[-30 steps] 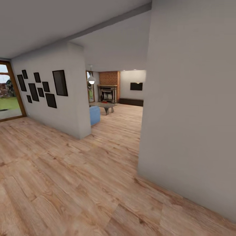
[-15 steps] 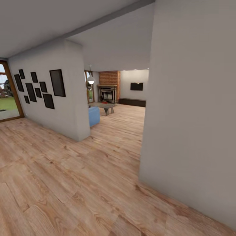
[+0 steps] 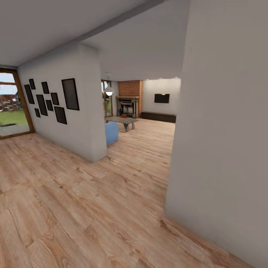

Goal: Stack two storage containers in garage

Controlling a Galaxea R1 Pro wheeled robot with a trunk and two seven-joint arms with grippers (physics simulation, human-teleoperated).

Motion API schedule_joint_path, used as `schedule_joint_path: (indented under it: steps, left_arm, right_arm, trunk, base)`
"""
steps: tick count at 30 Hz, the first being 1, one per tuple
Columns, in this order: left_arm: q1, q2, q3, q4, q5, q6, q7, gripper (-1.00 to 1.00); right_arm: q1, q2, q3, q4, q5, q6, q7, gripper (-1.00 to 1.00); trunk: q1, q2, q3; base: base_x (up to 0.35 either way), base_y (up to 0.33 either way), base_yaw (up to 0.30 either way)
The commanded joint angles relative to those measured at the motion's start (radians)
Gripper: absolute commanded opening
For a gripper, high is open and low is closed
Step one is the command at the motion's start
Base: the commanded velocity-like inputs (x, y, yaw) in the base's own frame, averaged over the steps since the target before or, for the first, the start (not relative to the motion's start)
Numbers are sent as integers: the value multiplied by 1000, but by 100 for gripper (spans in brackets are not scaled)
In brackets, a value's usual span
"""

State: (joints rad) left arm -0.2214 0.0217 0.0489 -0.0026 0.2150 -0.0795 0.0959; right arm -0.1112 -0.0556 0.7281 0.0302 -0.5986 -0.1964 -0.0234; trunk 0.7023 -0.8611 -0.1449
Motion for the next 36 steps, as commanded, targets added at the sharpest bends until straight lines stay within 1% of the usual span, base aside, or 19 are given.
schedule_joint_path:
  steps: [1,24,36]
  left_arm:
    - [-1,0,5,1,1,-3,1,100]
    - [-1,0,4,1,2,-3,1,100]
    - [-1,0,4,1,1,-2,1,100]
  right_arm:
    - [-1,0,7,2,-6,-4,-1,100]
    - [-1,0,1,2,-9,-3,-1,100]
    - [-1,1,4,2,-9,3,0,100]
  trunk:
    - [1,-1,-1]
    - [1,-1,-1]
    - [1,-1,-1]
  base:
    - [321,0,257]
    - [321,0,266]
    - [321,0,36]
